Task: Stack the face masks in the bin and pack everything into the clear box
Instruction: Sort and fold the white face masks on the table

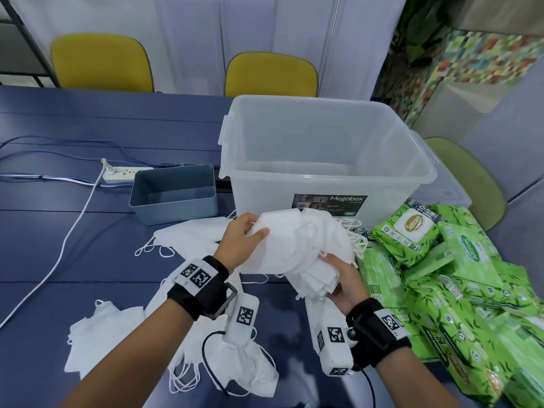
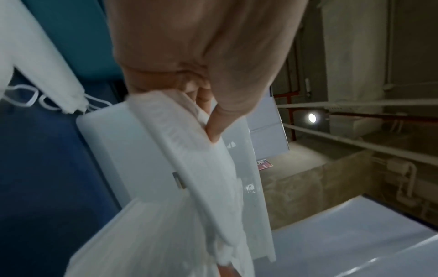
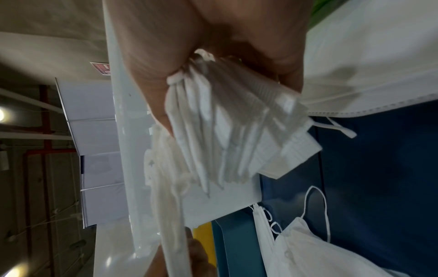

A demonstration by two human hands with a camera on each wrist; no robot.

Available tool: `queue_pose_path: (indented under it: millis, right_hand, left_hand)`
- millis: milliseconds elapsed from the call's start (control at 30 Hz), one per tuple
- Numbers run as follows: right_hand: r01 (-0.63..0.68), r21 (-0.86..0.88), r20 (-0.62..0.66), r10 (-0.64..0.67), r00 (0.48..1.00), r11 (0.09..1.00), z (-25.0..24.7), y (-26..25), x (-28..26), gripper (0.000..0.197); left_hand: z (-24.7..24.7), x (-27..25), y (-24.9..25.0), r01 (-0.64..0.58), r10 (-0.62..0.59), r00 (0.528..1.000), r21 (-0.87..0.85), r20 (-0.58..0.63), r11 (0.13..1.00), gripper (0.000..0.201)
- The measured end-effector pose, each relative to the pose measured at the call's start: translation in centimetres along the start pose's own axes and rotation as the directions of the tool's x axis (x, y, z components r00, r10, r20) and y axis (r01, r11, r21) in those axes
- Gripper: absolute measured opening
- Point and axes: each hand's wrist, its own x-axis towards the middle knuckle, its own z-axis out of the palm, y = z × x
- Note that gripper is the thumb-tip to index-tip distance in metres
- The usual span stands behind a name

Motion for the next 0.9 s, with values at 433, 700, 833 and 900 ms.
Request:
queue_pose_path:
  millis: [433,700,833,900]
  right_hand:
    - [0.034,-0.004,-0.017,-0.035,0.999,0.999,0.1,-0.2,0.6,0.107]
    - [0.079,0.014,0.016,-0.079,0.997,0.997,1.6,0.0,0.1,0.081]
    - [0.067,-0.01,0.024,-0.067,0.997,0.998,2.2,-0.4,0.0,0.095]
    - [0.051,0.042,0.072,-0.054,0.996,0.998,2.3,-0.4,-0.2,0.094]
  left_hand:
    - [1.4,-0.1,-0.8,0.19,-0.197,0.98,-0.232,-0.009,0.954,0.029]
    - [3.5,-0.5,-1.0,0.122,-0.128,0.991,-0.132,-0.032,0.984,0.018]
    - [3.9,-0.6,-0.8,0.07,-0.076,0.995,-0.087,-0.071,0.994,0.025]
    - [4.0,-0.6,-0.7,0.062,-0.068,0.994,-0.069,-0.089,0.996,0.029]
